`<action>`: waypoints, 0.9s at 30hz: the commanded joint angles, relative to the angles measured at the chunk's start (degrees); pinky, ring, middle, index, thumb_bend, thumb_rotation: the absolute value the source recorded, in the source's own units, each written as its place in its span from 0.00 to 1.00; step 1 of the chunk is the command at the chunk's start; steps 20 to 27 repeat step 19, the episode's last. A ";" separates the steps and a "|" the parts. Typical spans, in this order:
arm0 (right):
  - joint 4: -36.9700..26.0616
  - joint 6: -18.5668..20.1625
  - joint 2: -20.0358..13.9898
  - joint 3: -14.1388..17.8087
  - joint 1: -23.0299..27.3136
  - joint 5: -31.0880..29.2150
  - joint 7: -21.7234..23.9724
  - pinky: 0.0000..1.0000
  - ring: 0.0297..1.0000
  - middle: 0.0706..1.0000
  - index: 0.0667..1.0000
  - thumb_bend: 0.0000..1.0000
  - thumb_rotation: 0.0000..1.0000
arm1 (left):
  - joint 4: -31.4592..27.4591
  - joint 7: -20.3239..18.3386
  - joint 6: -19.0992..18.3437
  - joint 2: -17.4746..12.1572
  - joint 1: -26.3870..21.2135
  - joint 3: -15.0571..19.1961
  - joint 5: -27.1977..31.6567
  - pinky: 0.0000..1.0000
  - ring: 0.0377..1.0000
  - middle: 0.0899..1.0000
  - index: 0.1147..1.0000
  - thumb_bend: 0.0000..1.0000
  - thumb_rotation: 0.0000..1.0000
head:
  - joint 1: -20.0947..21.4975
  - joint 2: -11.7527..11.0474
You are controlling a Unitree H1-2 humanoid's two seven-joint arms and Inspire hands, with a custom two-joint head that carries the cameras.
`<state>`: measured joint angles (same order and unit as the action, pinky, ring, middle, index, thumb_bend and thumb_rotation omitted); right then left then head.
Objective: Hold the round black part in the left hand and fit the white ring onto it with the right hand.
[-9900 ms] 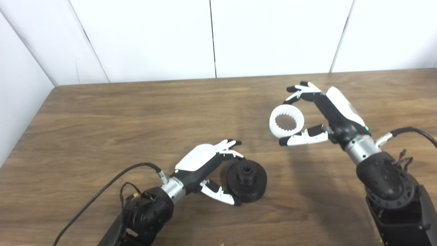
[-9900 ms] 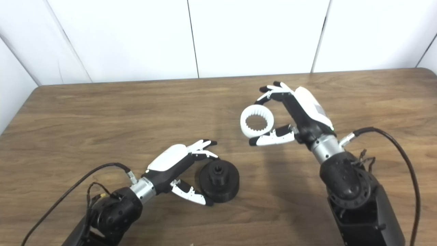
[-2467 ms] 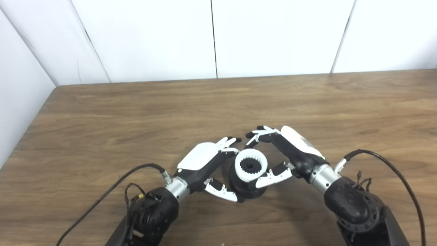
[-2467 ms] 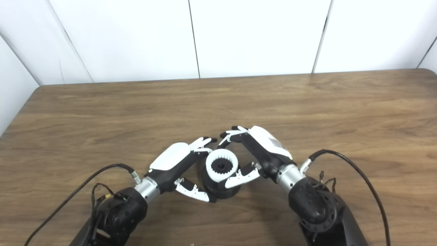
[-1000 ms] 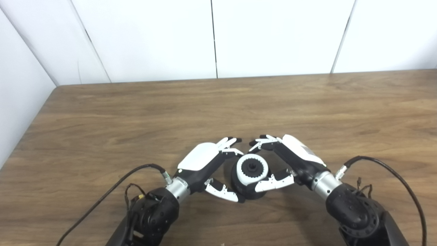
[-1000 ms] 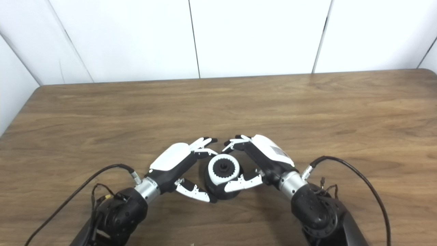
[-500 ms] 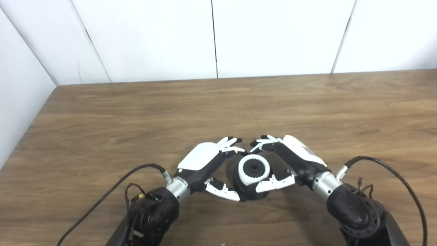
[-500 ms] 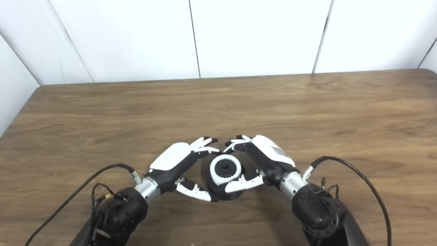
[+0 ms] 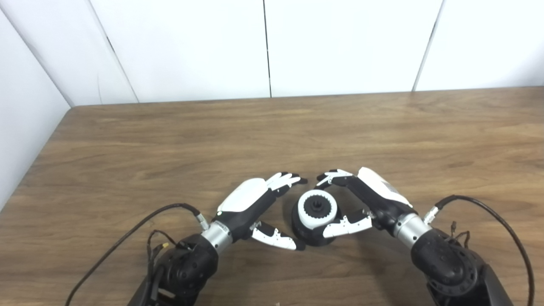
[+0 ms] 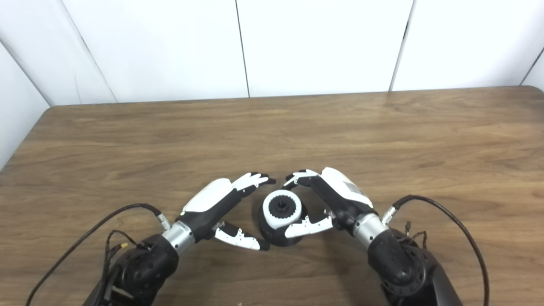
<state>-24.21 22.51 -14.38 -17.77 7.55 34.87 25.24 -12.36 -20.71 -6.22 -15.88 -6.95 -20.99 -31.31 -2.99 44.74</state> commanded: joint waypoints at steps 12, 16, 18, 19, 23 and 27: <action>-2.64 1.22 1.51 4.23 -0.74 -2.14 -3.00 0.87 0.92 0.89 0.80 0.96 0.44 | -3.18 -4.85 -5.76 -3.68 1.42 3.38 4.54 0.95 1.00 1.00 0.97 1.00 0.41 | -0.18 0.13; -2.79 1.01 1.73 5.82 -1.81 -4.27 -3.41 0.85 0.93 0.90 0.81 0.96 0.45 | -3.56 -5.13 -5.84 -4.30 1.96 4.61 6.52 0.97 1.00 1.00 0.99 1.00 0.45 | -0.17 0.12; -2.59 0.48 1.59 6.40 -2.25 -5.42 -3.83 0.85 0.92 0.90 0.82 0.96 0.46 | -3.33 -4.97 -5.71 -4.40 2.35 5.48 8.02 0.97 1.00 1.00 1.00 1.00 0.47 | -0.12 -0.04; -2.42 0.13 1.55 6.65 -2.51 -6.03 -4.16 0.84 0.92 0.90 0.82 0.96 0.46 | -3.29 -4.88 -5.92 -4.39 2.59 5.98 8.75 0.97 1.00 1.00 1.00 0.99 0.48 | 0.06 0.07; -2.42 0.13 1.55 6.65 -2.51 -6.03 -4.16 0.84 0.92 0.90 0.82 0.96 0.46 | -3.29 -4.88 -5.92 -4.39 2.59 5.98 8.75 0.97 1.00 1.00 1.00 0.99 0.48 | 0.06 0.07; -2.42 0.13 1.55 6.65 -2.51 -6.03 -4.16 0.84 0.92 0.90 0.82 0.96 0.46 | -3.29 -4.88 -5.92 -4.39 2.59 5.98 8.75 0.97 1.00 1.00 1.00 0.99 0.48 | 0.06 0.07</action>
